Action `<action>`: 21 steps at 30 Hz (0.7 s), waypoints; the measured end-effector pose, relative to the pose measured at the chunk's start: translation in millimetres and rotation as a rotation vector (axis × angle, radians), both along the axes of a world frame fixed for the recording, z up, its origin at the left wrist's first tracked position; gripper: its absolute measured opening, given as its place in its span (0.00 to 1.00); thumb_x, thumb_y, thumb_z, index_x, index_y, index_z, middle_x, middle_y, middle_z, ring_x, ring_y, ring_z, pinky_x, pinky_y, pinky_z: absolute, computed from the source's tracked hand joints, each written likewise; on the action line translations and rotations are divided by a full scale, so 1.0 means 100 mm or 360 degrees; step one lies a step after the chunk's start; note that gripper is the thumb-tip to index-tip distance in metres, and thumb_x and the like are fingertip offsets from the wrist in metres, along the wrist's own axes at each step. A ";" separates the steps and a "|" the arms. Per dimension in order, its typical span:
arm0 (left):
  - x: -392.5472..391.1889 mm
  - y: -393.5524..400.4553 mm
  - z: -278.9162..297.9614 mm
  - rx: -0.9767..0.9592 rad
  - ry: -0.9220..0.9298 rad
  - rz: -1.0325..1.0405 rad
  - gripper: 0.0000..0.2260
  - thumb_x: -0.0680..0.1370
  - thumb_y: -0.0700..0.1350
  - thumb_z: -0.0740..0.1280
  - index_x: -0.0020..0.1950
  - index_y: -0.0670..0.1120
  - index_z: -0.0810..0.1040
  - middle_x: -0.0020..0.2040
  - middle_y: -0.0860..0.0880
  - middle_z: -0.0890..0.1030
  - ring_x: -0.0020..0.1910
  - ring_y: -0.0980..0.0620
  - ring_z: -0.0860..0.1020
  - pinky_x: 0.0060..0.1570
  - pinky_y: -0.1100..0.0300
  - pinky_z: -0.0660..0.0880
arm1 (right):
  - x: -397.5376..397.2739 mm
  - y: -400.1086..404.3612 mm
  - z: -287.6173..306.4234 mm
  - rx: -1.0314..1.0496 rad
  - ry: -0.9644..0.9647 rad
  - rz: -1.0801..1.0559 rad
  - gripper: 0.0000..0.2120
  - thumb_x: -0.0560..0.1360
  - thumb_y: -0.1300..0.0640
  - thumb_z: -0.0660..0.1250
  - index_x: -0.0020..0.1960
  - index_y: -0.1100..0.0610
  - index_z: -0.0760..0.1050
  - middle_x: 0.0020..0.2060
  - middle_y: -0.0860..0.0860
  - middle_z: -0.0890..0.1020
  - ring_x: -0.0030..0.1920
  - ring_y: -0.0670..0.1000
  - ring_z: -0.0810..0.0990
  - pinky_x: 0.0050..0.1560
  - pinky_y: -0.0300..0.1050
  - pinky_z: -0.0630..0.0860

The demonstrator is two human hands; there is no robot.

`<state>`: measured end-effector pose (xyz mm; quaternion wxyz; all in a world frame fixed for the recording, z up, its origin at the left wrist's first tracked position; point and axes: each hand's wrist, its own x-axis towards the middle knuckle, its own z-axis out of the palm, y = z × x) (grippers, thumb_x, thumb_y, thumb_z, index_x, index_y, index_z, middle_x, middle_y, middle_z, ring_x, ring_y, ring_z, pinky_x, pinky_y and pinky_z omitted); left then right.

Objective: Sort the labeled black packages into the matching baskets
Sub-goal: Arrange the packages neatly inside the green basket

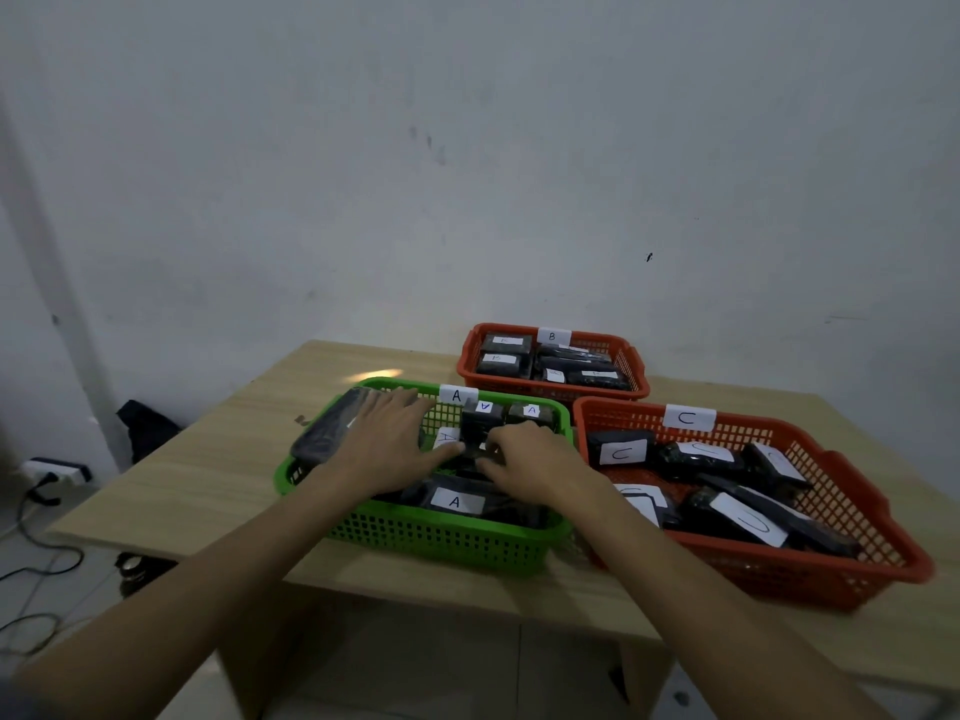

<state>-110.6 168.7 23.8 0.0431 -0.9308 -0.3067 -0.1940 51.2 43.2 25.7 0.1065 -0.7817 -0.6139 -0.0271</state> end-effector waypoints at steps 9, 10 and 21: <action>-0.26 -0.46 -0.41 0.0032 -0.0004 -0.0490 0.32 0.72 0.75 0.56 0.65 0.55 0.77 0.71 0.53 0.72 0.73 0.55 0.63 0.76 0.53 0.44 | -0.20 -0.47 -0.43 0.0589 0.0079 -0.0043 0.09 0.82 0.46 0.59 0.48 0.49 0.74 0.42 0.43 0.75 0.40 0.43 0.73 0.37 0.36 0.68; -0.26 -0.47 -0.44 0.0065 0.0034 -0.0492 0.28 0.74 0.72 0.59 0.64 0.56 0.78 0.71 0.52 0.71 0.75 0.54 0.62 0.77 0.52 0.42 | -0.21 -0.49 -0.44 0.0617 0.0090 -0.0046 0.10 0.82 0.46 0.59 0.48 0.50 0.74 0.42 0.43 0.74 0.40 0.43 0.73 0.37 0.36 0.67; -0.15 -0.36 -0.42 0.0110 0.0203 -0.0509 0.17 0.77 0.58 0.67 0.62 0.53 0.81 0.69 0.50 0.73 0.74 0.50 0.63 0.74 0.52 0.38 | -0.02 -0.80 -0.37 0.0679 -0.0072 -0.0097 0.14 0.80 0.42 0.62 0.50 0.53 0.77 0.46 0.46 0.76 0.47 0.47 0.74 0.46 0.41 0.72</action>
